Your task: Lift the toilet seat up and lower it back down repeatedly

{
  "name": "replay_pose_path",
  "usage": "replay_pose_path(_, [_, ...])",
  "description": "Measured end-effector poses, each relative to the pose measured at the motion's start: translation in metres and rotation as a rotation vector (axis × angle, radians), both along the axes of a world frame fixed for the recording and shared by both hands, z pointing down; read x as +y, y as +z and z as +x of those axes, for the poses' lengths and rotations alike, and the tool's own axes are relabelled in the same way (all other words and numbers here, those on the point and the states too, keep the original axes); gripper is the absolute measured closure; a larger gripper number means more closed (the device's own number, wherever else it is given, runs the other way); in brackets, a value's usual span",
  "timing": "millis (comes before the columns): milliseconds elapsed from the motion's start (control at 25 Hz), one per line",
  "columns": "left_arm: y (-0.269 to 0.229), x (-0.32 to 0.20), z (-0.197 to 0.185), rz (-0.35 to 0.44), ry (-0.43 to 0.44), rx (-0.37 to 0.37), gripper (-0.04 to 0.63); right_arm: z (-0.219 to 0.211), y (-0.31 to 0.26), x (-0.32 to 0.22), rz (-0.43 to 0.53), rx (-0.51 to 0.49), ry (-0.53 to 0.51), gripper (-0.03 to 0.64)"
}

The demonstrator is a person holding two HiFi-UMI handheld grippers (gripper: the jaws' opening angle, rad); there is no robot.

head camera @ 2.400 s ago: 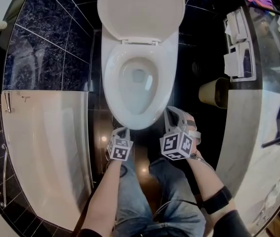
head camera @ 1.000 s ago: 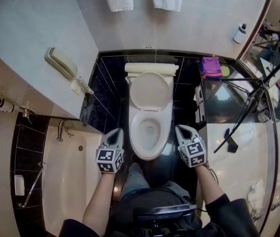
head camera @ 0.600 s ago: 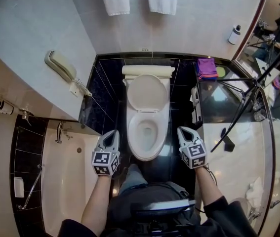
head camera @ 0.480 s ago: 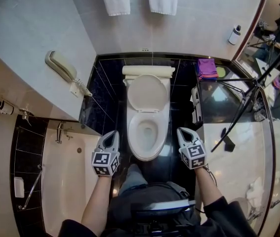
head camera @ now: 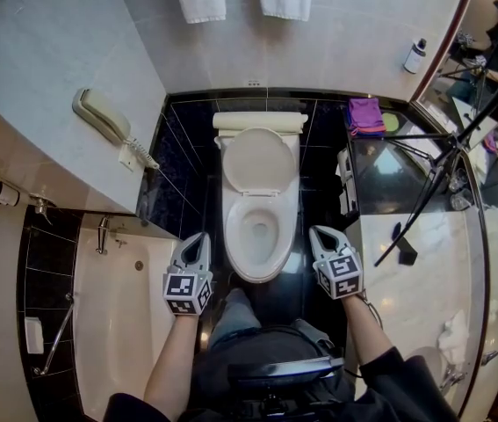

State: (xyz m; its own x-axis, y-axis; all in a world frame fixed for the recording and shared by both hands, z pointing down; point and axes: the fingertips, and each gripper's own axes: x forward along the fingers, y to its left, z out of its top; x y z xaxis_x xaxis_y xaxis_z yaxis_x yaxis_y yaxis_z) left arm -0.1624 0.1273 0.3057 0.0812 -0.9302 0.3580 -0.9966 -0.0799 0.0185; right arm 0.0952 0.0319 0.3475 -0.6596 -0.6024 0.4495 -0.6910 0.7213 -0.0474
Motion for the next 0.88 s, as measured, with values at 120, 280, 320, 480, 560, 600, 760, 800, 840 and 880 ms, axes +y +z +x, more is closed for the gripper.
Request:
replay_pose_path(120, [0.004, -0.006, 0.001, 0.005, 0.02, -0.013, 0.597, -0.001, 0.018, -0.003, -0.082, -0.037, 0.033, 0.592])
replay_pose_path(280, [0.024, -0.018, 0.003, -0.008, 0.048, -0.04, 0.597, 0.001, 0.07, -0.011, -0.225, -0.098, 0.088, 0.532])
replay_pose_path(320, [0.031, -0.022, 0.003, -0.014, 0.055, -0.048, 0.597, 0.001, 0.085, -0.013, -0.261, -0.111, 0.1, 0.517])
replay_pose_path(480, [0.066, -0.033, 0.001, -0.057, 0.084, -0.069, 0.597, -0.002, 0.147, -0.013, -0.415, -0.17, 0.162, 0.437])
replay_pose_path(560, [0.084, -0.039, 0.002, -0.079, 0.104, -0.077, 0.597, 0.0, 0.182, -0.012, -0.48, -0.179, 0.199, 0.414])
replay_pose_path(600, [0.093, -0.044, 0.003, -0.084, 0.111, -0.082, 0.597, 0.001, 0.202, -0.013, -0.507, -0.175, 0.216, 0.405])
replay_pose_path(760, [0.137, -0.063, 0.007, -0.086, 0.128, -0.107, 0.597, 0.003, 0.29, -0.013, -0.627, -0.169, 0.269, 0.367])
replay_pose_path(800, [0.148, -0.066, 0.009, -0.086, 0.131, -0.114, 0.597, 0.005, 0.313, -0.009, -0.661, -0.168, 0.281, 0.365])
replay_pose_path(840, [0.161, -0.068, 0.012, -0.086, 0.132, -0.118, 0.597, 0.007, 0.337, -0.004, -0.69, -0.166, 0.293, 0.364])
replay_pose_path(880, [0.174, -0.07, 0.014, -0.087, 0.132, -0.12, 0.597, 0.009, 0.361, 0.0, -0.716, -0.163, 0.304, 0.357])
